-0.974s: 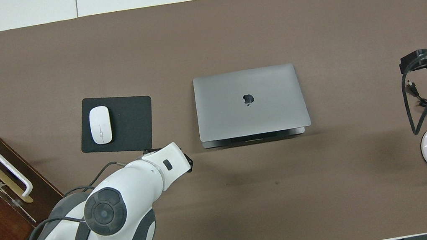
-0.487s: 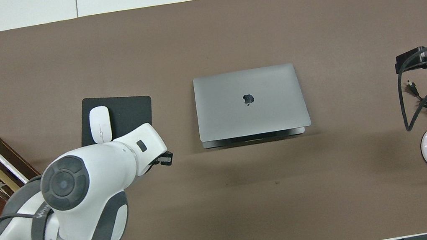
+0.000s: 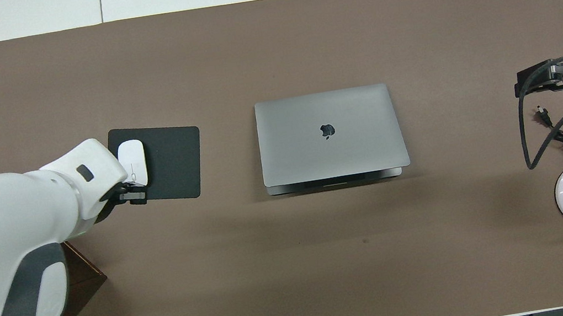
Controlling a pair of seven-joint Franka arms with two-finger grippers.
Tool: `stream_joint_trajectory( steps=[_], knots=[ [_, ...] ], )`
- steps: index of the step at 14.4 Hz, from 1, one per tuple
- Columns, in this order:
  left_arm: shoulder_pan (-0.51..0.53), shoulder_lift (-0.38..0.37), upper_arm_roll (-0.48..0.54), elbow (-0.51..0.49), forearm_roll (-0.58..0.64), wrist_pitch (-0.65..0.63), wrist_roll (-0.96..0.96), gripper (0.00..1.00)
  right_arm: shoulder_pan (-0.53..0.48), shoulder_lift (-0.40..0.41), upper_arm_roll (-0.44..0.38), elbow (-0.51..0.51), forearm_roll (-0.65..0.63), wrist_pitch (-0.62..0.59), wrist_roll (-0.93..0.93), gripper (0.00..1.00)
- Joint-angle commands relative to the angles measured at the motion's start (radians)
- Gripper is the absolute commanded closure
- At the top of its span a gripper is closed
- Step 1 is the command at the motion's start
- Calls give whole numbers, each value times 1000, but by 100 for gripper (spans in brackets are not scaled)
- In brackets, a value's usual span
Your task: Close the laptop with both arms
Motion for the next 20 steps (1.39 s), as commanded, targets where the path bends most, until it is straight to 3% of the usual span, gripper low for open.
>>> stream_joint_trajectory(
  steps=[1, 2, 3, 4, 5, 11, 14, 20],
  knots=[
    [79, 3, -11, 64, 30, -78, 33, 100, -18, -27, 7, -28, 11, -6, 8, 0],
    [110, 3, -11, 79, 30, -95, 54, 100, -18, -27, 7, -30, 7, -6, 6, 0],
    [131, 3, -11, 87, 30, -109, 72, 86, -18, -33, 7, -36, 7, -4, 5, 0],
    [150, 3, -10, 91, 30, -111, 73, 7, -18, -37, 7, -50, 5, 3, 5, 0],
    [169, 3, -10, 102, 30, -115, 76, 0, -18, -41, 7, -59, 4, 11, 3, 0],
    [252, 5, -11, 134, 30, -123, 73, 0, -18, -44, 7, -65, 2, 19, -1, 0],
    [269, 28, -11, 197, 25, -147, 65, 0, -18, -44, 7, -65, 2, 19, -3, 0],
    [292, 170, -10, 508, 4, -426, 63, 0, -18, -44, 7, -65, 2, 19, -17, 0]
  ],
)
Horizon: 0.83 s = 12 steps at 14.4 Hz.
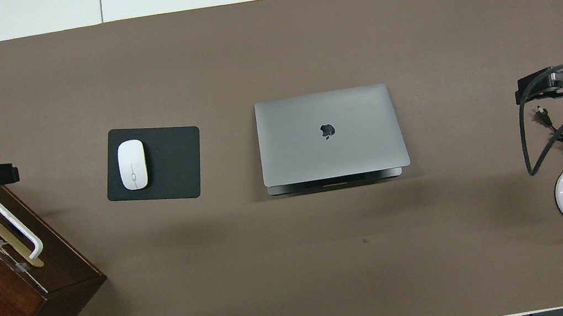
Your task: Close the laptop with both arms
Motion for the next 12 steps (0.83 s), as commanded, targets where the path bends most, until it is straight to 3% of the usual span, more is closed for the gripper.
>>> stream_joint_trajectory(
  steps=[1, 4, 12],
  knots=[
    [16, 107, -9, 188, -7, -156, -5, 0, -16, -27, 9, -33, 4, 21, -16, 0],
    [17, 135, -9, 219, -16, -236, -5, 0, -16, -27, 9, -33, 2, 21, -16, 0],
    [16, 148, -9, 215, -22, -295, -31, 0, -16, -27, 9, -33, 4, 20, -16, 0]
  ],
)
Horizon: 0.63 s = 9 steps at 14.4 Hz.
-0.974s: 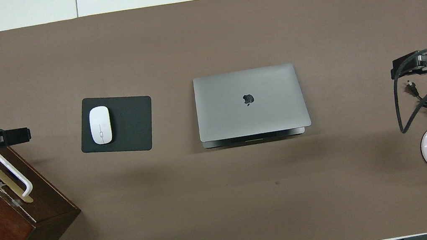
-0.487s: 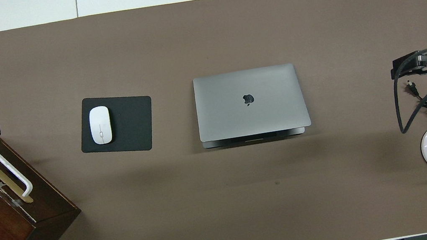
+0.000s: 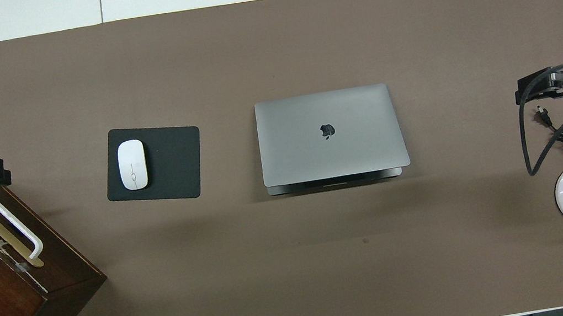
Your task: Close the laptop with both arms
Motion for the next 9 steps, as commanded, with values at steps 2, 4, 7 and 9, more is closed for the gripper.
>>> stream_joint_trajectory(
  steps=[2, 4, 7, 9],
  knots=[
    [14, 17, -10, 37, -14, -24, -24, 0, -16, -27, 9, -33, 2, 20, -16, 0],
    [12, 19, -10, 37, -6, 2, -22, 0, -16, -27, 9, -33, 2, 20, -16, 0],
    [11, 19, -10, 37, -14, 12, -22, 0, -16, -27, 9, -35, 2, 21, -16, 0],
    [14, 19, -10, 37, -17, 10, -22, 0, -17, -27, 9, -35, 4, 20, -16, 0]
  ],
)
